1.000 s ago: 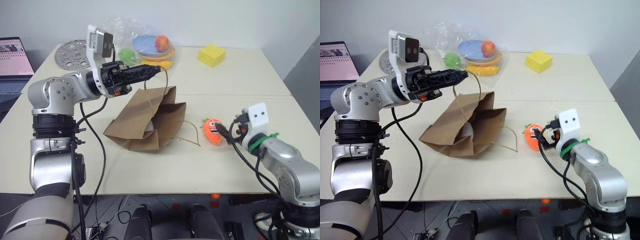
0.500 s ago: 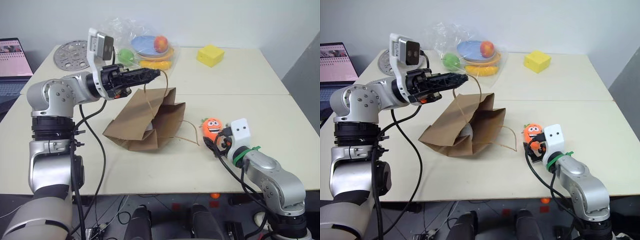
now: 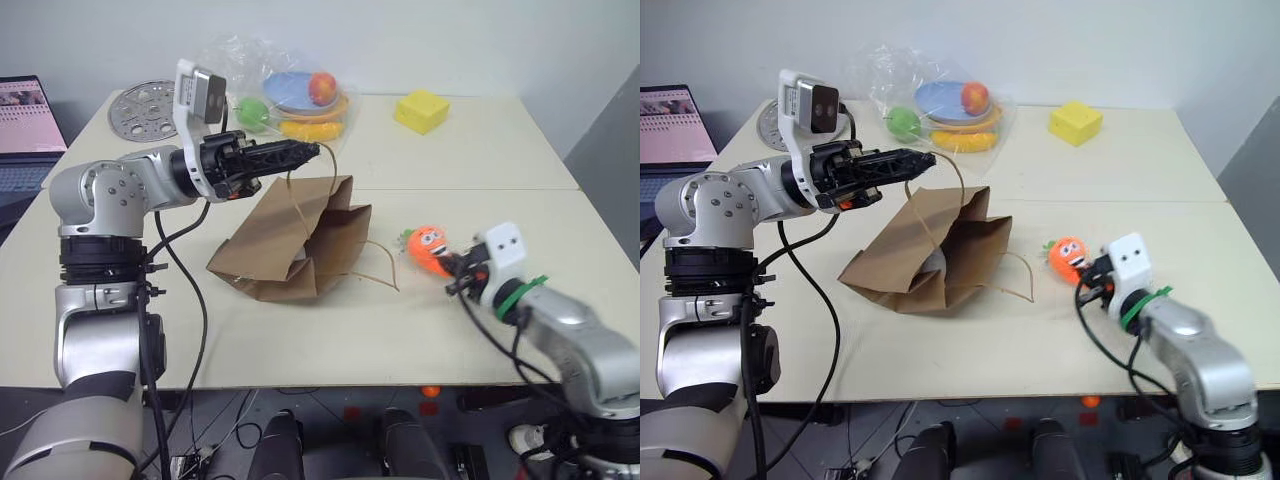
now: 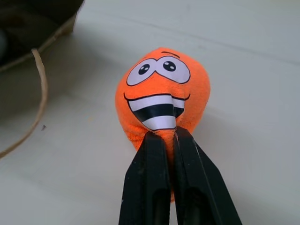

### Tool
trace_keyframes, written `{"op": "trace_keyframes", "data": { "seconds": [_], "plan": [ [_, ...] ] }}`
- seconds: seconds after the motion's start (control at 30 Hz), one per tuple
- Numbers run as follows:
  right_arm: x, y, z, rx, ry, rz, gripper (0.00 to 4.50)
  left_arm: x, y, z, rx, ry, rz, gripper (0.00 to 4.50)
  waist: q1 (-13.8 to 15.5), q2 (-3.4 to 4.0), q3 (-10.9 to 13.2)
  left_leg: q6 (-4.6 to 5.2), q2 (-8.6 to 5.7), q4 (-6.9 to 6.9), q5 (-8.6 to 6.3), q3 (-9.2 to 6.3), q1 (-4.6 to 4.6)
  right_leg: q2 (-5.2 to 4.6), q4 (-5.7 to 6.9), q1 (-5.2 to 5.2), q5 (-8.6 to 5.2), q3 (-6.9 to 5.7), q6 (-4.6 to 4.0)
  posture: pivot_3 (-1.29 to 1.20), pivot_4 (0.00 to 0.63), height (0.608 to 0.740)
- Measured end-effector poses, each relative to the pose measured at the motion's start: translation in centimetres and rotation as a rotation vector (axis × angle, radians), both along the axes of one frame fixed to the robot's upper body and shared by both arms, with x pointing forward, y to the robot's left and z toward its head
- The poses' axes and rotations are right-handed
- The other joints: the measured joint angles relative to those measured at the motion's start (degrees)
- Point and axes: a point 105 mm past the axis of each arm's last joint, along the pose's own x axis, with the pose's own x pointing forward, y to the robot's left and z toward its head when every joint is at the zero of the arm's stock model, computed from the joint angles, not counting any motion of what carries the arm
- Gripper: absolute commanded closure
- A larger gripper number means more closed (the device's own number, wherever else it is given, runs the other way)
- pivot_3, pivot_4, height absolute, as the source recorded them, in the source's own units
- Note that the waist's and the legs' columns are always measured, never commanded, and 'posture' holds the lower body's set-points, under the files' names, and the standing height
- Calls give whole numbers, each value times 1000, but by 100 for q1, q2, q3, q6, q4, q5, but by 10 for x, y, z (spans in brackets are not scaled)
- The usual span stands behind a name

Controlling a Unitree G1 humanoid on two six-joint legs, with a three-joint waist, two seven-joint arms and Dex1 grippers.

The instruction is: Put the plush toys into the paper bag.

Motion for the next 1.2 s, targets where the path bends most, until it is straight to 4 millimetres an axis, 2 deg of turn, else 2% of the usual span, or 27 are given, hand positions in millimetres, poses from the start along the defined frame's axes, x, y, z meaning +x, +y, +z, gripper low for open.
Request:
{"op": "trace_keyframes", "data": {
  "seconds": [0.2, 0.3, 0.43, 0.57, 0.67, 0.9, 1.2],
  "plan": [
    [-6, 4, 43, -10, -1, 211, 4477, 3, 2, -1, -7, -3, 12, 4500, 2, -1, 0, 0, 1, -2, 0, -2, 0, 0, -4, 1, 0, -4, 1, 0, 150, 740],
    [-11, 14, 52, 18, 10, 283, 4477, 2, 2, -1, -8, -5, 2, 4500, 4, -1, 0, 0, 0, -3, -1, -2, -2, 0, -5, 1, 0, -3, 0, 0, 150, 740],
    [-12, 27, 49, 13, 35, 338, 4477, 4, 3, 0, -12, -1, 6, 4500, 5, -1, 0, 0, 0, -2, 0, -2, -3, 0, -5, 0, 0, -4, 1, 0, 150, 740],
    [-6, 70, 43, -7, 39, 444, 4477, 5, -4, 4, -8, -17, -11, 4500, -42, -1, 0, 0, 1, 1, 0, -1, -1, 0, -3, 0, -3, -2, 5, 0, 150, 740],
    [-2, 89, 35, -7, 66, 482, 4477, 5, -4, 4, -7, -20, -18, 4500, -24, -1, 0, 0, 0, 0, 0, -1, -4, 0, -4, -2, 0, -2, 0, 0, 150, 740],
    [22, 131, 28, -14, 52, 497, 4477, 5, -6, 3, -8, -19, -27, 4500, -15, -1, 0, 0, 0, -6, 0, -5, -6, 0, -2, -7, 9, -6, -14, 0, 150, 740],
    [62, 162, 18, 6, 12, 431, 4477, 2, -9, 2, -5, -22, -41, 4500, -21, 0, 0, -1, 0, -6, 0, -5, -6, 1, 3, -8, 9, -7, -15, 0, 150, 740]
  ]
}}
